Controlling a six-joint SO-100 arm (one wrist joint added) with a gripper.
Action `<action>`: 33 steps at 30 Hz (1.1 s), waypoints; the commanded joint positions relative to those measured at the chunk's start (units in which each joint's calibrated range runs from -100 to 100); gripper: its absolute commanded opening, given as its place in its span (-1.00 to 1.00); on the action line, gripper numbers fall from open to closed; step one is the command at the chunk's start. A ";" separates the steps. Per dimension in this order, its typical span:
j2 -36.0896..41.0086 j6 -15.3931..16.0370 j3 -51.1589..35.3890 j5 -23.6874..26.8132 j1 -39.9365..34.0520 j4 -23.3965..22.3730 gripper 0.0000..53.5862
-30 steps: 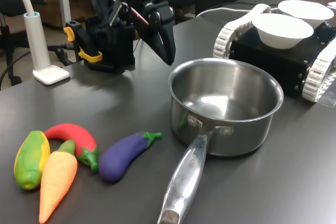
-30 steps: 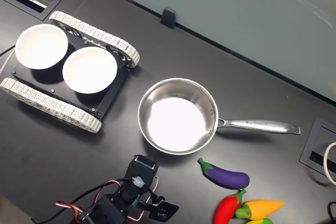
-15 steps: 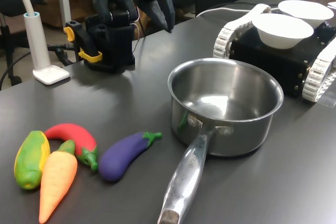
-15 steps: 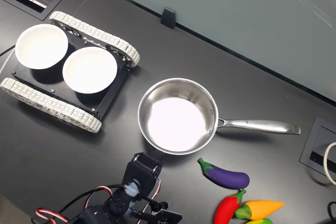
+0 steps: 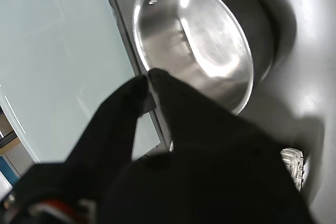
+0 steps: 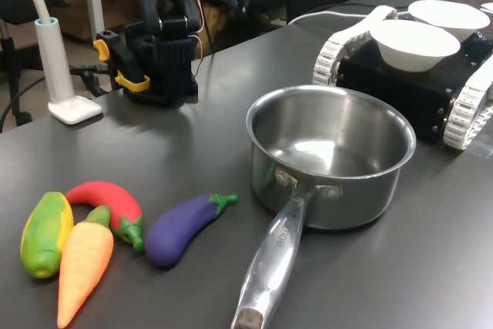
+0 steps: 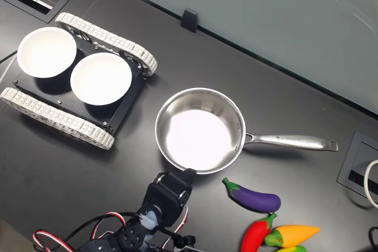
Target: Pick up the chilli and place them in the pan
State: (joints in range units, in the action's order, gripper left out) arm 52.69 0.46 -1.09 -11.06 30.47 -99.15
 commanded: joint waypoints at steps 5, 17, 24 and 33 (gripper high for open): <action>-4.32 0.80 -9.41 -0.68 4.50 -0.51 -0.97; -10.64 0.80 -17.13 -1.81 11.04 -0.34 -0.94; -15.20 1.05 -18.68 -1.61 15.28 0.94 -0.93; -20.77 5.34 -20.86 -2.78 26.64 2.22 -0.92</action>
State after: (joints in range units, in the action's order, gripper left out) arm 33.33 4.13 -16.92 -12.82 52.37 -99.07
